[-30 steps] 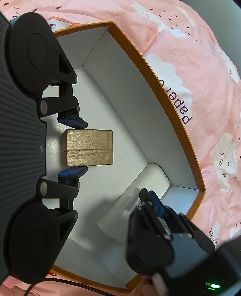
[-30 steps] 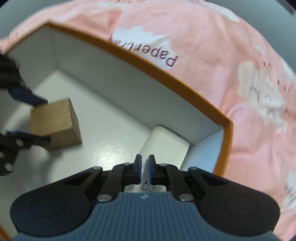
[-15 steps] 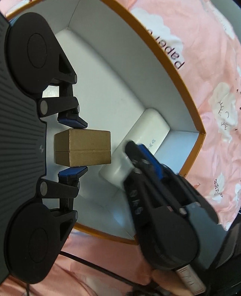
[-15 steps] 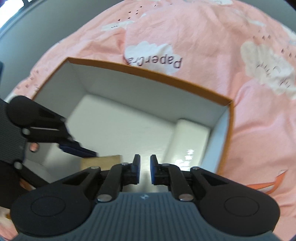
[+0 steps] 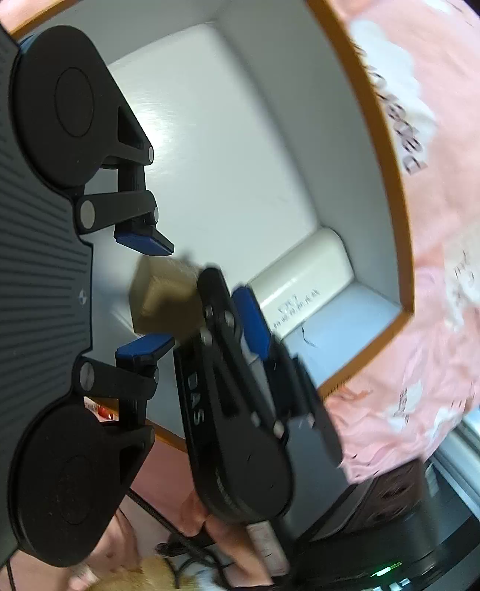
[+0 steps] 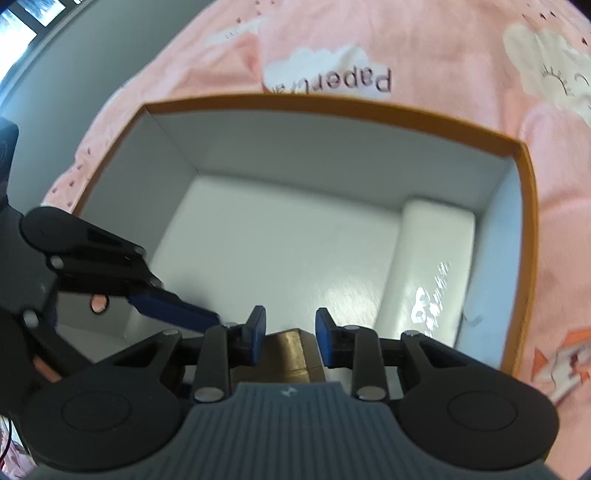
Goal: Organize objects
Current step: 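Lower the gold box into the orange box beside the case and open the left gripper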
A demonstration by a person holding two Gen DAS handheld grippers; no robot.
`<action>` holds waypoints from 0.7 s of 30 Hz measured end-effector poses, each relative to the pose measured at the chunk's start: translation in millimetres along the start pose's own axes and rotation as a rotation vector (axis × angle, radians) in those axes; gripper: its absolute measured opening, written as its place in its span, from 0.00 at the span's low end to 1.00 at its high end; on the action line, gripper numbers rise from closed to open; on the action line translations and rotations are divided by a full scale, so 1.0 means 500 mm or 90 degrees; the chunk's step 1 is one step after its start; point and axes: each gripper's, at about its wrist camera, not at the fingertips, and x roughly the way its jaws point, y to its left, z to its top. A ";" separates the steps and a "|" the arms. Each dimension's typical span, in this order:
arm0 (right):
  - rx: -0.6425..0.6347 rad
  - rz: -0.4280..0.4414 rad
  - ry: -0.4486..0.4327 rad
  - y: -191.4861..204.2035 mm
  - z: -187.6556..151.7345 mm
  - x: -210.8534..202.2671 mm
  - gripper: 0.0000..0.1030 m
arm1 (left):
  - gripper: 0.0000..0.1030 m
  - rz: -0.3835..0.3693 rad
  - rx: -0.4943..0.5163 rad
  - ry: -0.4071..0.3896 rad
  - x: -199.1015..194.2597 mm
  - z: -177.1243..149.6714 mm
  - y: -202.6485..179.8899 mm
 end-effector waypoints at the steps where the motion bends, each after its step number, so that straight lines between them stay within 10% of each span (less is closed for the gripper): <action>1: 0.007 -0.002 0.009 -0.002 -0.003 0.000 0.30 | 0.53 -0.006 -0.017 0.002 -0.001 0.002 0.005; 14: 0.058 -0.045 0.094 -0.025 -0.020 0.000 0.26 | 0.42 -0.056 -0.104 0.046 0.053 0.012 0.000; 21: -0.013 -0.095 0.030 -0.003 -0.023 -0.032 0.28 | 0.33 -0.067 -0.111 0.053 0.082 0.028 -0.021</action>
